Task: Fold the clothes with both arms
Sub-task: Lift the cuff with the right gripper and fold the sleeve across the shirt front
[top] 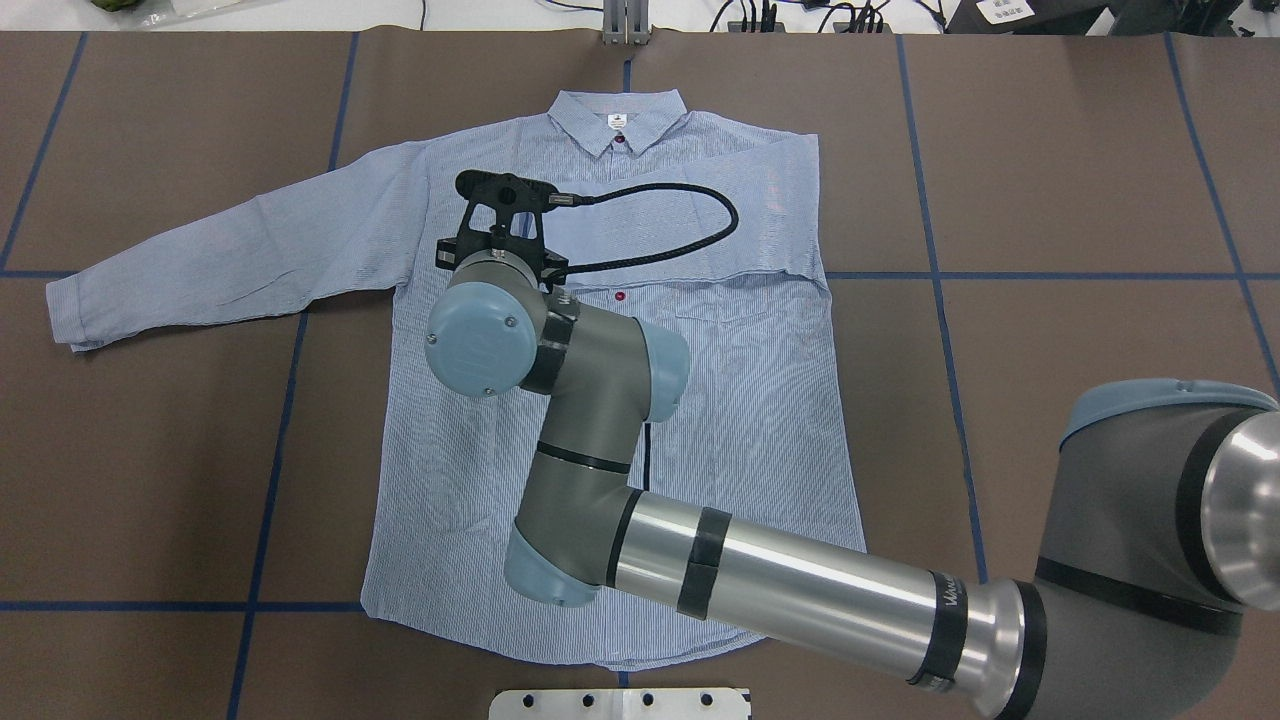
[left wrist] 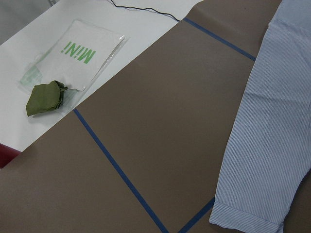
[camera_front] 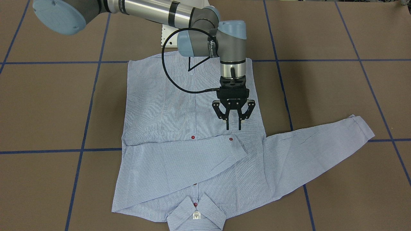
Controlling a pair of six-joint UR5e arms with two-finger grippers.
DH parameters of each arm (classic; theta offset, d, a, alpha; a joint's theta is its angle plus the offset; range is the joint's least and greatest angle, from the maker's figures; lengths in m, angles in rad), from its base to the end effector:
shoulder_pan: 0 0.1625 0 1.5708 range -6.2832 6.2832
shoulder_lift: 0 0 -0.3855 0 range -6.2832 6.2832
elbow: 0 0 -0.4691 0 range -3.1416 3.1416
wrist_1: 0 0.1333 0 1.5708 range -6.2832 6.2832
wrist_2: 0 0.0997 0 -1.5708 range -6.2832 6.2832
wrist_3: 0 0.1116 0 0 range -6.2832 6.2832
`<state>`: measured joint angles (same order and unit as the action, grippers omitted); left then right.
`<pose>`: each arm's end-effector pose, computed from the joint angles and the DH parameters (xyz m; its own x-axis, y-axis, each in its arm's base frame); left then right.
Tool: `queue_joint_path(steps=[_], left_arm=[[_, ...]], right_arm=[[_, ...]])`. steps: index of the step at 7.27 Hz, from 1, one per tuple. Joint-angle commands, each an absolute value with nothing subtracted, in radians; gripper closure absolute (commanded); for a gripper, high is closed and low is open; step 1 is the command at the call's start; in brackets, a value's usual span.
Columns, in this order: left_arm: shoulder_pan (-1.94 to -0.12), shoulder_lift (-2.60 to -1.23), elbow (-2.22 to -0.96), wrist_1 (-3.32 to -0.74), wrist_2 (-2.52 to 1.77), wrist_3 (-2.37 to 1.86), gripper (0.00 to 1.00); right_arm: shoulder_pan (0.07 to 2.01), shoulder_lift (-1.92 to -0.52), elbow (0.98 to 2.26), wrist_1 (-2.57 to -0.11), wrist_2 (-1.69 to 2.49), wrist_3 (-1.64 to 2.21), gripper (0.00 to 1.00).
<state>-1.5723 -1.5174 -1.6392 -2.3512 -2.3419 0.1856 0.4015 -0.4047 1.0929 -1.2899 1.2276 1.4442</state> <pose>-0.0564 -0.5753 0.5252 0.7058 0.6173 -0.3477 -0.1315 0.5963 0.7919 -0.7246 -0.4933 -0.0064 0.5956 0.1237 0.7937 -0.5526 0.7802 0.2930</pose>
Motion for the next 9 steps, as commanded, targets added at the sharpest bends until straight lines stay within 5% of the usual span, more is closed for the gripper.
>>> queue_joint_path(steps=[1, 4, 7, 9], left_arm=[[-1.572, -1.519, -1.634, -2.352, -2.342, 0.184, 0.0], [-1.511, -1.531, -1.585, -2.441, -2.339, 0.086, 0.0], [-1.35, -1.543, -1.389, -2.748, -2.323, -0.198, 0.0], [-1.213, -1.542, -1.338, -2.865, -2.091, -0.433, 0.0]], right_arm=[[0.443, -0.348, 1.094, -1.421, 1.331, 1.451, 0.01], [0.634, -0.424, 1.239, -1.56, 1.604, 1.366, 0.01], [0.8, -0.801, 1.718, -1.687, 1.773, 1.077, 0.0], [0.964, -0.984, 1.842, -1.678, 1.973, 0.863, 0.0]])
